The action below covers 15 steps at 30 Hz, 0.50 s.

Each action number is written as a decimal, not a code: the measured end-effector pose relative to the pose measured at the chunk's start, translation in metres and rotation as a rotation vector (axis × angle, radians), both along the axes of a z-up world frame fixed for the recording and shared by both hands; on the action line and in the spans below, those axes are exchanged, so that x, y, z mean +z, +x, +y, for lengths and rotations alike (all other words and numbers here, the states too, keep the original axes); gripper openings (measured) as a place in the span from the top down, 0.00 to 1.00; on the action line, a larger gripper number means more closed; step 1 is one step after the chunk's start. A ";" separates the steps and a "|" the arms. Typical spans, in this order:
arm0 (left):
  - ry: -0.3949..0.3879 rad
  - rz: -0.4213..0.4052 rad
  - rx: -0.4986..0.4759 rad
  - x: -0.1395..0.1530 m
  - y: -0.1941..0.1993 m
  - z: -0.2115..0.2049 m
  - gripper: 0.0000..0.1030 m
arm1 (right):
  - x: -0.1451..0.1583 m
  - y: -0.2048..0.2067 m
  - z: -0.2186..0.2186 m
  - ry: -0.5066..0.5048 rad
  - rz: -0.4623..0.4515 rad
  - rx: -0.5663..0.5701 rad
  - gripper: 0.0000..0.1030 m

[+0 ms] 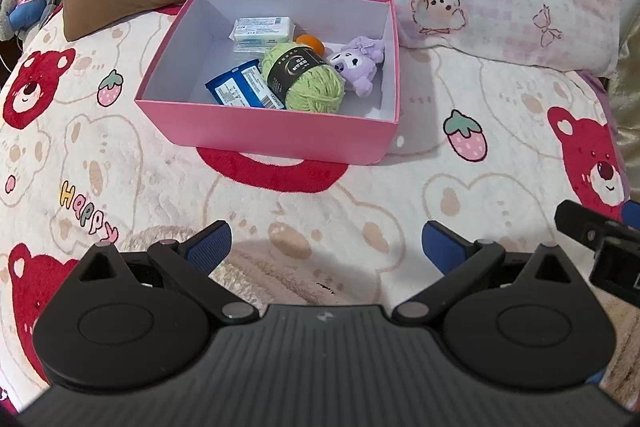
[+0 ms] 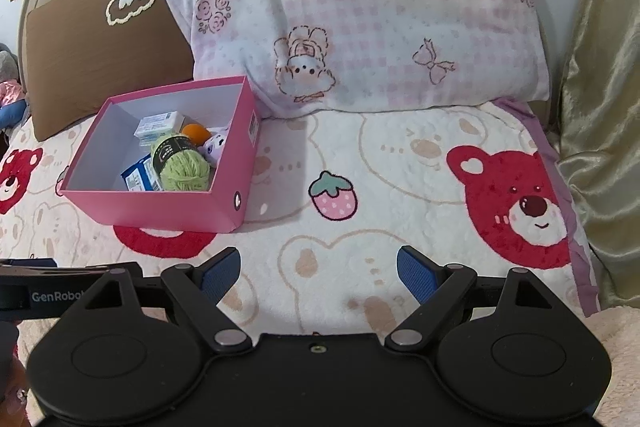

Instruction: Organize objects

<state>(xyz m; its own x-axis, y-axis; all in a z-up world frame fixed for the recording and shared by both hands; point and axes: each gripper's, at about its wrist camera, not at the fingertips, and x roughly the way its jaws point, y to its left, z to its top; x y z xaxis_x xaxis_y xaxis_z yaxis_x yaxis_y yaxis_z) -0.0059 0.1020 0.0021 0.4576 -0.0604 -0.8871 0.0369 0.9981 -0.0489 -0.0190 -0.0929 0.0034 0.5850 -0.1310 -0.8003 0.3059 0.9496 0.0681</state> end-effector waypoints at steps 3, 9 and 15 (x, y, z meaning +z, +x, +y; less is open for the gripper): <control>0.006 0.004 0.000 0.000 -0.001 0.000 0.00 | 0.000 0.000 -0.001 0.004 0.001 -0.004 0.14; 0.004 0.006 -0.003 0.000 -0.002 0.000 0.00 | 0.001 -0.001 -0.002 0.006 -0.001 -0.006 0.14; 0.005 0.008 -0.002 0.000 -0.002 0.001 0.00 | 0.001 -0.001 -0.002 0.006 -0.001 -0.006 0.14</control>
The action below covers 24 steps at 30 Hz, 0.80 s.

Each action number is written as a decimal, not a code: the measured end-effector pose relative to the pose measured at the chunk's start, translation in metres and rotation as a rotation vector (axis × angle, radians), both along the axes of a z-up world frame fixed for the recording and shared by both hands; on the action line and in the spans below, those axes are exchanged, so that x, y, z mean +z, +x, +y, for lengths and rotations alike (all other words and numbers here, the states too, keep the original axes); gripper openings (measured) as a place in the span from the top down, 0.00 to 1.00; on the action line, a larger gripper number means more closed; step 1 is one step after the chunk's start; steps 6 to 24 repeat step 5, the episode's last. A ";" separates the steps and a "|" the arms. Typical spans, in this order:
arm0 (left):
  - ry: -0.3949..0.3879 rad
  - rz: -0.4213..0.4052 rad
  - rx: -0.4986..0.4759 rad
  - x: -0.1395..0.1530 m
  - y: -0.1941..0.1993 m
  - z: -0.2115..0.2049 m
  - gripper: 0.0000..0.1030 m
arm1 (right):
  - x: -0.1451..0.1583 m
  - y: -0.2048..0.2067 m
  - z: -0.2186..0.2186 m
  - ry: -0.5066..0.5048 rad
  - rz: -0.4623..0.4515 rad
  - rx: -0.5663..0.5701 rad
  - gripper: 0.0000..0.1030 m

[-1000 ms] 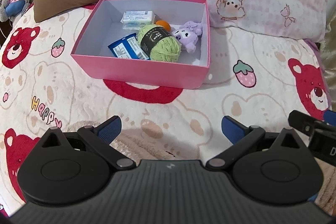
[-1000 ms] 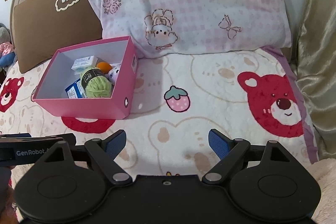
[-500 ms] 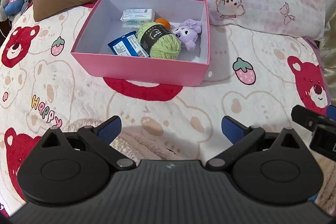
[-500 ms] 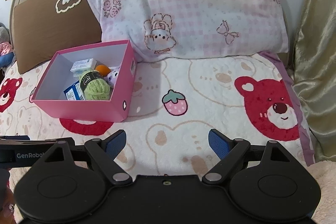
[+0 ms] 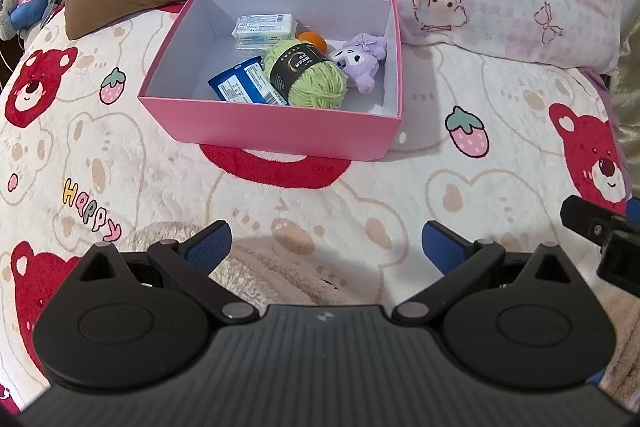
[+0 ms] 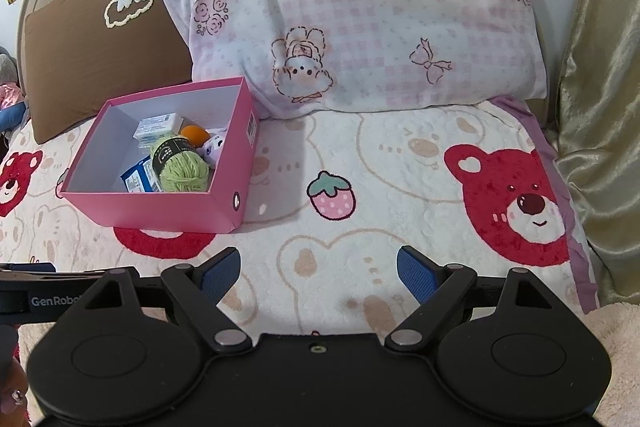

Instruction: Organize objects

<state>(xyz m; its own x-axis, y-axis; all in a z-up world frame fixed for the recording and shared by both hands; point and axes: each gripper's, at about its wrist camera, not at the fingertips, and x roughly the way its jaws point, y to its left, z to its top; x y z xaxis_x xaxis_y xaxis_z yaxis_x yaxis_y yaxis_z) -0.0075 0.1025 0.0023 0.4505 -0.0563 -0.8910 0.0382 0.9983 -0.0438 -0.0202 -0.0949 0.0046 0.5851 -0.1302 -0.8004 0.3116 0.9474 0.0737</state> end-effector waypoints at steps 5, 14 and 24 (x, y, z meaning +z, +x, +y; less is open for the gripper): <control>-0.002 0.004 0.000 0.000 -0.001 0.000 0.00 | 0.000 0.000 0.000 0.000 0.001 0.000 0.14; -0.002 0.004 0.000 0.000 -0.001 0.000 0.00 | 0.000 0.000 0.000 0.000 0.001 0.000 0.14; -0.002 0.004 0.000 0.000 -0.001 0.000 0.00 | 0.000 0.000 0.000 0.000 0.001 0.000 0.14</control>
